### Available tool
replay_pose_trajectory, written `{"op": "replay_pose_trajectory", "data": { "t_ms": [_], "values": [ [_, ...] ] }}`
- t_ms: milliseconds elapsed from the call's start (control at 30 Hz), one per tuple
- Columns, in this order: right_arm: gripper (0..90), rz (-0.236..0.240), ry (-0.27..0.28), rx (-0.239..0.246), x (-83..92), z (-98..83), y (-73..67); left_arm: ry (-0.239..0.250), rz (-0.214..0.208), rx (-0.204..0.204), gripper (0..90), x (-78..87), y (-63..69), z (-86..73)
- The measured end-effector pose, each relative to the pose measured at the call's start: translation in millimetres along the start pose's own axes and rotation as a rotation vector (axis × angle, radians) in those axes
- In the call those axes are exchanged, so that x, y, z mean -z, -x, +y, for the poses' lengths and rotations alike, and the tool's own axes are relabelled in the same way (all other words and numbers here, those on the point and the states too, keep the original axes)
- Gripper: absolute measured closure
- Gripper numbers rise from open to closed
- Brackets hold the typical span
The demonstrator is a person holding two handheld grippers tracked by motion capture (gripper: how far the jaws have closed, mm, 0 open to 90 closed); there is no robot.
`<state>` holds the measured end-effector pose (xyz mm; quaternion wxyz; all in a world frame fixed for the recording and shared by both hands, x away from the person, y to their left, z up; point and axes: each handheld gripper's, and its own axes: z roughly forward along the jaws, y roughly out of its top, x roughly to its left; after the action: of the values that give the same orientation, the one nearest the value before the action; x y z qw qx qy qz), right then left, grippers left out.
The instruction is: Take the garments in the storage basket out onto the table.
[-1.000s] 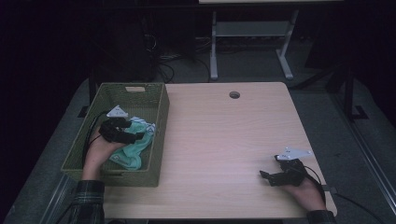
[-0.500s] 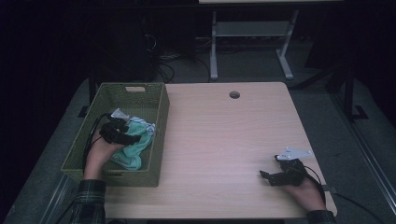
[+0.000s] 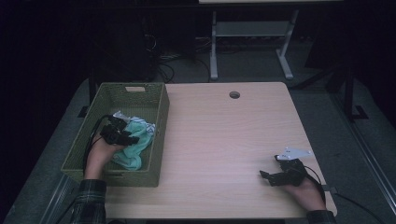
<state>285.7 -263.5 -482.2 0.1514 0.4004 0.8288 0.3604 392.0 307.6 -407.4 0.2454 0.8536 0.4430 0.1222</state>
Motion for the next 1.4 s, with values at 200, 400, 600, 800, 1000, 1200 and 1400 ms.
{"op": "replay_pose_trajectory", "data": {
  "t_ms": [200, 400, 600, 800, 1000, 1200, 1400],
  "values": [
    [10.7, 0.0, 0.0, 0.0, 0.0, 0.0, 0.0, -0.026, -0.014, 0.018, 68.1, -0.1, 0.8, 0.0],
    [10.7, 0.0, 0.0, 0.0, 0.0, 0.0, 0.0, -0.062, -0.047, 0.052, 84.1, 0.2, 0.8, 0.9],
    [10.7, 0.0, 0.0, 0.0, -0.1, -0.1, 0.0, -0.014, -0.031, 0.056, 86.9, 8.0, -0.1, 2.1],
    [10.7, 0.0, 0.0, 0.0, -0.1, 0.0, 0.1, 0.067, -0.034, 0.064, 87.2, 18.4, -1.3, 3.0],
    [10.7, 0.0, 0.0, 0.0, 0.0, 0.0, 0.0, 0.163, -0.071, 0.094, 87.4, 32.6, -2.1, 4.0],
    [10.8, 0.0, 0.0, 0.0, 0.0, 0.0, 0.0, 0.256, -0.107, 0.119, 87.4, 46.4, -4.0, 4.4],
    [10.8, 0.0, 0.0, 0.0, 0.0, 0.0, 0.1, 0.352, -0.135, 0.16, 87.4, 57.9, -5.6, 2.0]
  ]
}}
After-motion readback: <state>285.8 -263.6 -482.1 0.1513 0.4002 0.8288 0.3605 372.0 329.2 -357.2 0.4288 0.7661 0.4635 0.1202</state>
